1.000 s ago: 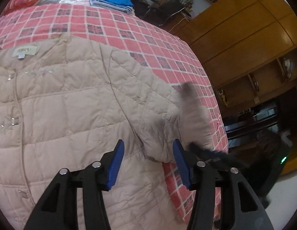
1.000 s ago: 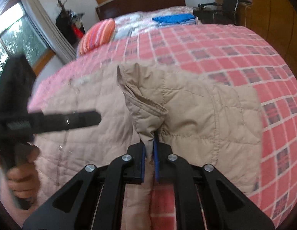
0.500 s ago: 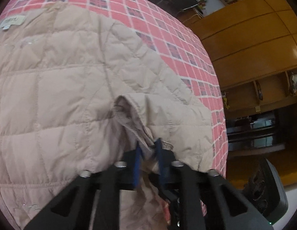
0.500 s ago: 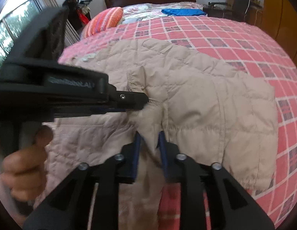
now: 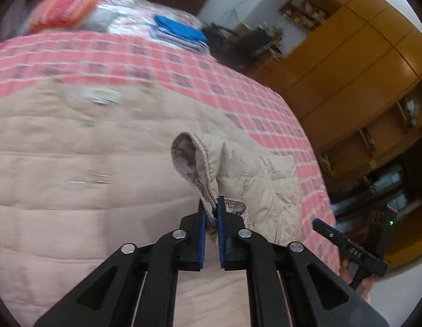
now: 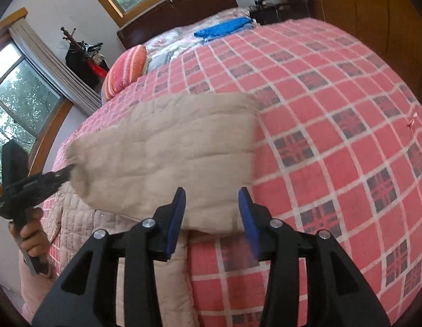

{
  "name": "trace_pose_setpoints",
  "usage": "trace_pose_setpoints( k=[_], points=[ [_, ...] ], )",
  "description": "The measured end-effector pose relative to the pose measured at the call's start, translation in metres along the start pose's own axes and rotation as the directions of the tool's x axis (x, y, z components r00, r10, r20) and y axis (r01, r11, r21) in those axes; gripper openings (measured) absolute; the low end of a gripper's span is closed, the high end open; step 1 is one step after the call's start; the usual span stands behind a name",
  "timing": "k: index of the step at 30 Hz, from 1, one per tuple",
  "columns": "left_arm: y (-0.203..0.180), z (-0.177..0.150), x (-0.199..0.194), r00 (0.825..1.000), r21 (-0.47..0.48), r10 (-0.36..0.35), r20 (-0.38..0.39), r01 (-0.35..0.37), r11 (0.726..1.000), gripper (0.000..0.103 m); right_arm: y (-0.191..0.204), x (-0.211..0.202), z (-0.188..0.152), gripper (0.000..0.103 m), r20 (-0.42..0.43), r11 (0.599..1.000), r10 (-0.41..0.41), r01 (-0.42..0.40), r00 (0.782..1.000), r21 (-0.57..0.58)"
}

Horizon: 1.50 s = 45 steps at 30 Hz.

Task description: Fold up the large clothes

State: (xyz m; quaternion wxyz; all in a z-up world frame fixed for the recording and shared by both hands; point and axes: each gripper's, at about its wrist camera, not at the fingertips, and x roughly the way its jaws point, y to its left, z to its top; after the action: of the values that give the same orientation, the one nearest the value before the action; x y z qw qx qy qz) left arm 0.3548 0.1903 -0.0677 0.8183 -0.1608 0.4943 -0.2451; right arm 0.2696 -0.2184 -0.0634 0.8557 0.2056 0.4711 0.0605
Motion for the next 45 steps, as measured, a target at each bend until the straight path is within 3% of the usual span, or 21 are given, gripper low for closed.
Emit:
trace_pose_setpoints(
  k=[5,10,12,16,19,22,23,24,25,27,30,31,32,33,34,37,41,45],
  points=[
    [0.055,-0.004,-0.029,0.994,-0.063,0.102,0.045,-0.099,0.993,0.007,0.012,0.024,-0.004,0.051,-0.049,0.998,0.061,-0.061,0.997,-0.002],
    [0.094,-0.009,-0.04,0.99,-0.113,0.132,0.046,-0.127,0.985,0.007,0.028,0.054,-0.005,0.054,-0.111,0.996,0.088,-0.089,0.99,0.0],
    [0.104,-0.012,-0.04,0.989,-0.119,0.139,0.041,-0.133,0.984,0.007,0.034,0.065,-0.004,0.047,-0.131,0.994,0.107,-0.108,0.986,-0.003],
    [0.123,-0.018,-0.034,0.987,-0.141,0.156,0.028,-0.151,0.979,0.007,0.043,0.076,-0.005,0.025,-0.139,0.997,0.05,-0.057,0.989,-0.049],
    [0.137,-0.02,-0.022,0.988,-0.168,0.153,-0.022,-0.155,0.974,0.009,0.049,0.082,-0.008,0.024,-0.145,0.996,-0.005,-0.008,0.989,-0.086],
    [0.143,-0.026,-0.021,0.985,-0.188,0.169,-0.024,-0.17,0.967,0.023,0.052,0.081,-0.007,0.024,-0.139,0.996,-0.019,0.006,0.99,-0.093],
    [0.144,-0.027,-0.025,0.988,-0.199,0.156,-0.013,-0.156,0.968,0.039,0.052,0.082,-0.008,0.024,-0.139,0.996,-0.019,0.006,0.99,-0.093],
    [0.144,-0.028,-0.028,0.99,-0.21,0.138,-0.002,-0.136,0.968,0.046,0.05,0.082,-0.008,0.024,-0.139,0.996,-0.015,0.002,0.99,-0.091],
    [0.145,-0.029,-0.031,0.993,-0.224,0.115,0.01,-0.11,0.968,0.061,0.05,0.082,-0.008,0.024,-0.139,0.996,-0.01,-0.003,0.99,-0.088],
    [0.144,-0.03,-0.035,0.996,-0.242,0.085,0.025,-0.076,0.967,0.065,0.046,0.082,-0.009,0.024,-0.141,0.997,0.002,-0.013,0.99,-0.076],
    [0.138,-0.028,-0.026,0.995,-0.233,0.099,-0.013,-0.1,0.967,0.065,0.049,0.082,-0.008,0.024,-0.142,0.997,0.003,-0.013,0.99,-0.072],
    [0.137,-0.028,-0.021,0.994,-0.233,0.107,-0.028,-0.111,0.966,0.062,0.048,0.082,-0.007,0.024,-0.142,0.997,0.002,-0.012,0.99,-0.071],
    [0.136,-0.029,-0.017,0.992,-0.233,0.119,-0.036,-0.124,0.965,0.051,0.049,0.082,-0.006,0.024,-0.143,0.997,0.001,-0.011,0.99,-0.071],
    [0.136,-0.029,-0.014,0.991,-0.231,0.129,-0.039,-0.135,0.964,0.037,0.049,0.08,-0.006,0.024,-0.142,0.998,0.0,-0.009,0.99,-0.068],
    [0.136,-0.029,-0.012,0.991,-0.232,0.127,-0.047,-0.135,0.963,0.01,0.049,0.079,-0.005,0.024,-0.141,0.998,0.0,-0.009,0.99,-0.066],
    [0.138,-0.029,-0.02,0.994,-0.251,0.105,-0.03,-0.11,0.962,0.004,0.053,0.071,-0.003,0.024,-0.124,0.997,0.0,-0.01,0.992,-0.074],
    [0.142,-0.023,-0.047,0.993,-0.241,0.113,0.042,-0.1,0.965,0.003,0.07,0.063,-0.002,0.024,-0.121,0.992,0.03,-0.044,0.992,-0.115],
    [0.153,-0.025,-0.035,0.981,-0.237,0.191,-0.017,-0.189,0.953,0.004,0.076,0.081,-0.005,0.024,-0.16,0.992,-0.008,-0.013,0.987,-0.128]
  ],
)
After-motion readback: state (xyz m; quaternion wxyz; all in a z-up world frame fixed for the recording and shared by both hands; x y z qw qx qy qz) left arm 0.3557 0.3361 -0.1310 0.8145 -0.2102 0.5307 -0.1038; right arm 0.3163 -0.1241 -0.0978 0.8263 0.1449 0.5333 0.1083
